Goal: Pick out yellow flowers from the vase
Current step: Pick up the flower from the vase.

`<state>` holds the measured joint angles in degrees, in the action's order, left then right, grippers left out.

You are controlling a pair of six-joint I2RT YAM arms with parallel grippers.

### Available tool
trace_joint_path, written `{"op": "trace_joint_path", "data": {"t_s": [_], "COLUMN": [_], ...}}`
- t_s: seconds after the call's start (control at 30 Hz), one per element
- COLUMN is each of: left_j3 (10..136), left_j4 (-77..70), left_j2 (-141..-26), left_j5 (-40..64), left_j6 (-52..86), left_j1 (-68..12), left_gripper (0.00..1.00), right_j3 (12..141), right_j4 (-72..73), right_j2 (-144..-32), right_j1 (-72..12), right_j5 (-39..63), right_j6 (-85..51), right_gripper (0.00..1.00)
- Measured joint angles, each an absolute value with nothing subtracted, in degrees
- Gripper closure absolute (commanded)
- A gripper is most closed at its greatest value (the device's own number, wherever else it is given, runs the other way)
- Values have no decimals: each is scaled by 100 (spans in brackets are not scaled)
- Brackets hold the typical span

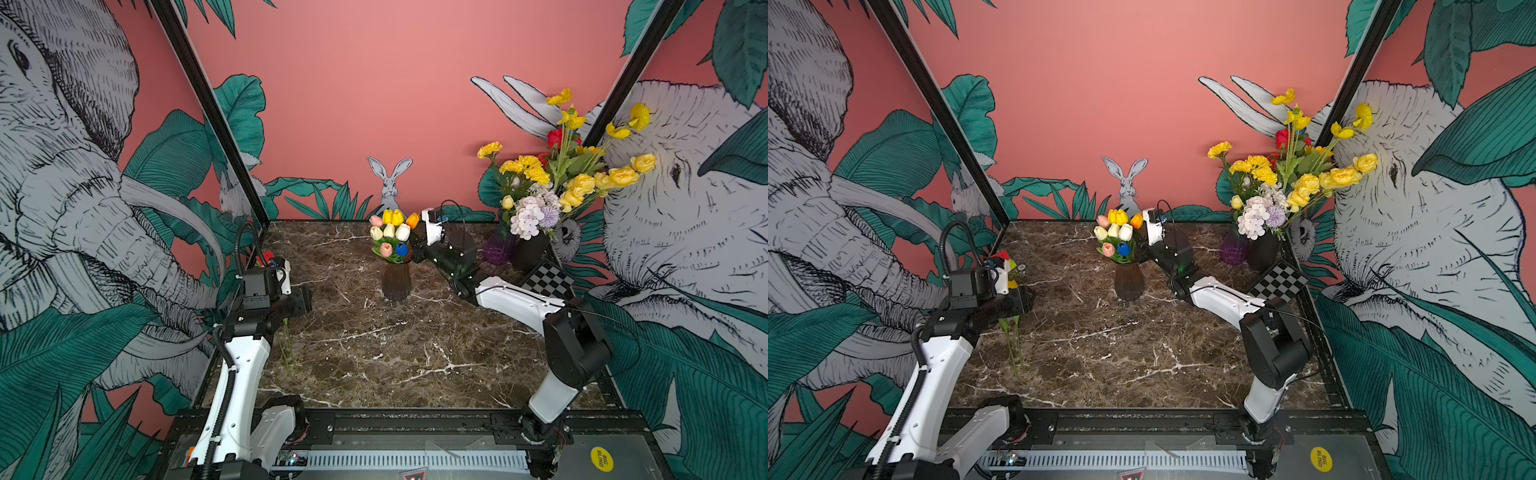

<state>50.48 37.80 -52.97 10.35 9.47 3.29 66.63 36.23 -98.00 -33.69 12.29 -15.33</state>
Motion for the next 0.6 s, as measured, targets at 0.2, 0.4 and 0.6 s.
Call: {"op": "trace_joint_path", "data": {"t_s": [0.2, 0.4, 0.6], "left_j3": [5048, 5048, 5048], "left_j4": [3780, 3782, 3780], "left_j2": [-5297, -5260, -5148], "left_j5": [1004, 941, 1017], "left_j6": [947, 947, 945], "left_j1": [329, 329, 329], "left_gripper": [34, 33, 30], "right_j3": [6639, 6530, 6471], "right_j4": [3618, 3441, 3098], "right_j2": [-9548, -9032, -8357], "right_j1": [-3369, -3354, -3323], "right_j5": [1223, 1044, 757], "right_j6": [-1575, -1793, -2010], "right_gripper": [98, 100, 100]}}
